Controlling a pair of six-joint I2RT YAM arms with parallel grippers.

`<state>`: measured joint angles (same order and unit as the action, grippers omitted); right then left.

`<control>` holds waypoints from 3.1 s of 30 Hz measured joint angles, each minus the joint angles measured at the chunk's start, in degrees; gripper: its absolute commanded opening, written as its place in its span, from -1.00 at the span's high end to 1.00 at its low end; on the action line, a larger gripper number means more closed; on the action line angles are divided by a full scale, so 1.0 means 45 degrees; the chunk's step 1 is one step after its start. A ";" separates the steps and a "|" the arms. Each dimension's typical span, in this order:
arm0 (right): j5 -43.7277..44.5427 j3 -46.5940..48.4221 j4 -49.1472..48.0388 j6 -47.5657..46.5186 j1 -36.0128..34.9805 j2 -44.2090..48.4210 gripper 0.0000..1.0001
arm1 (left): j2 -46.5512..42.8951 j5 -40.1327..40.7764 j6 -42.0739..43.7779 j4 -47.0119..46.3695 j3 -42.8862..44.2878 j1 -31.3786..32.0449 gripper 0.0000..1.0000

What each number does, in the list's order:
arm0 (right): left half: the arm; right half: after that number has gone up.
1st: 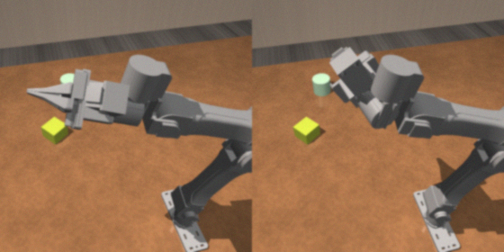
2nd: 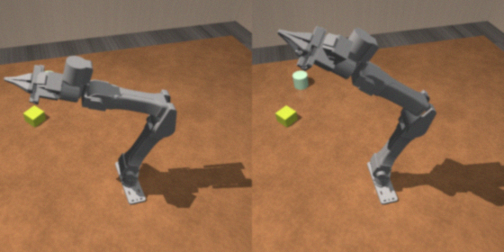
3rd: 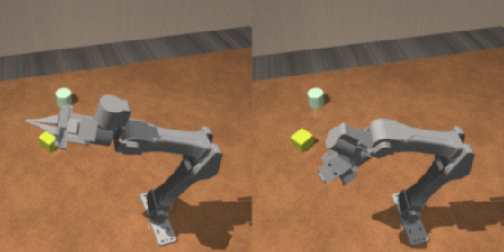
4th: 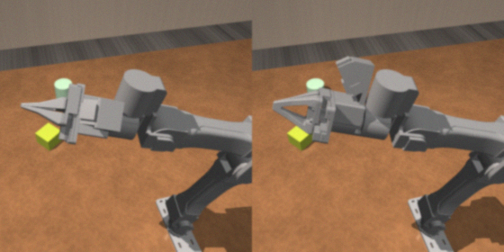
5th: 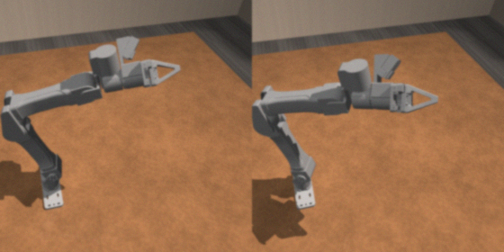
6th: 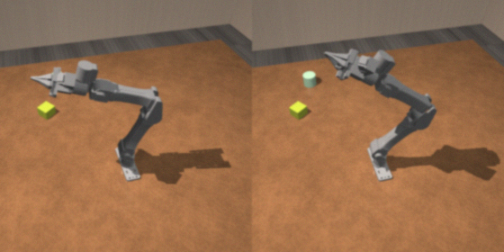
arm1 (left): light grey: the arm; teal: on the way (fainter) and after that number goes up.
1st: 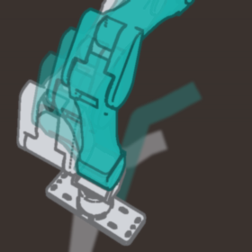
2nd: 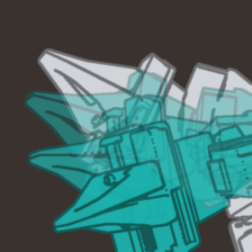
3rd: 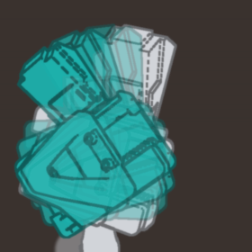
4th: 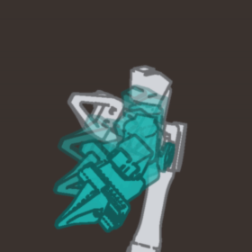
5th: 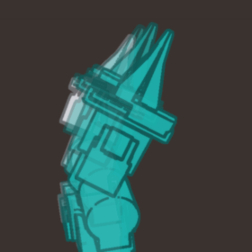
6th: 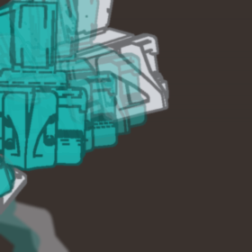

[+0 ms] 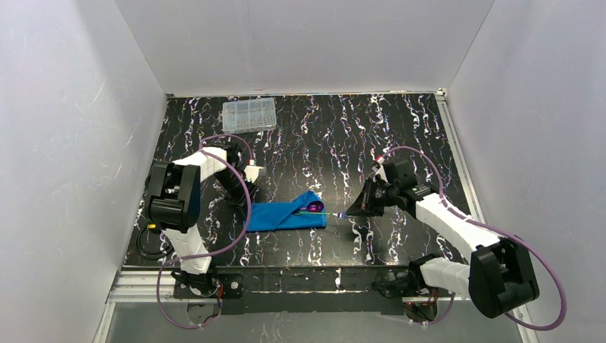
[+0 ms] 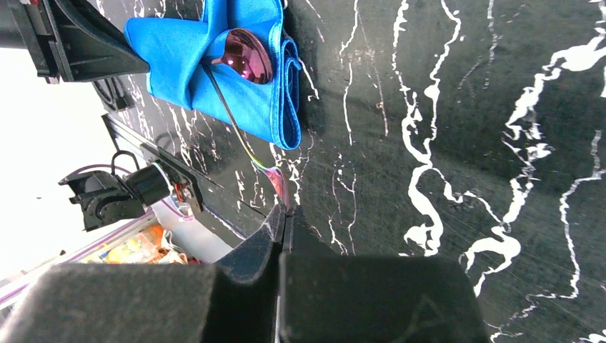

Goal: Fold the napkin into a case and place the utensils inside
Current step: Insert the spoon into the folded napkin, then reset both arms

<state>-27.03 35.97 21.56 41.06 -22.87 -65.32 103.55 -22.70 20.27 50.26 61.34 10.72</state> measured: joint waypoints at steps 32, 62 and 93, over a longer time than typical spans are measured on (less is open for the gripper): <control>0.0962 0.0228 -0.5047 0.2200 -0.3186 -0.3653 0.97 | 0.0058 -0.0068 0.0034 0.0068 0.0015 0.0000 0.79; 0.2905 0.1316 -0.4080 0.0996 -0.3759 -0.4381 -0.97 | -0.0053 -0.0233 0.0316 0.0758 0.0233 -0.0044 -0.15; 1.5883 -0.2157 -1.2109 -0.7218 0.1739 -0.3483 -0.97 | -0.7601 -0.0690 -0.2764 -1.5295 -0.8990 -0.3531 -0.57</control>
<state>44.45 26.26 -32.93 8.58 -15.05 -80.99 69.34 -25.80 7.84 -18.57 20.88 -5.17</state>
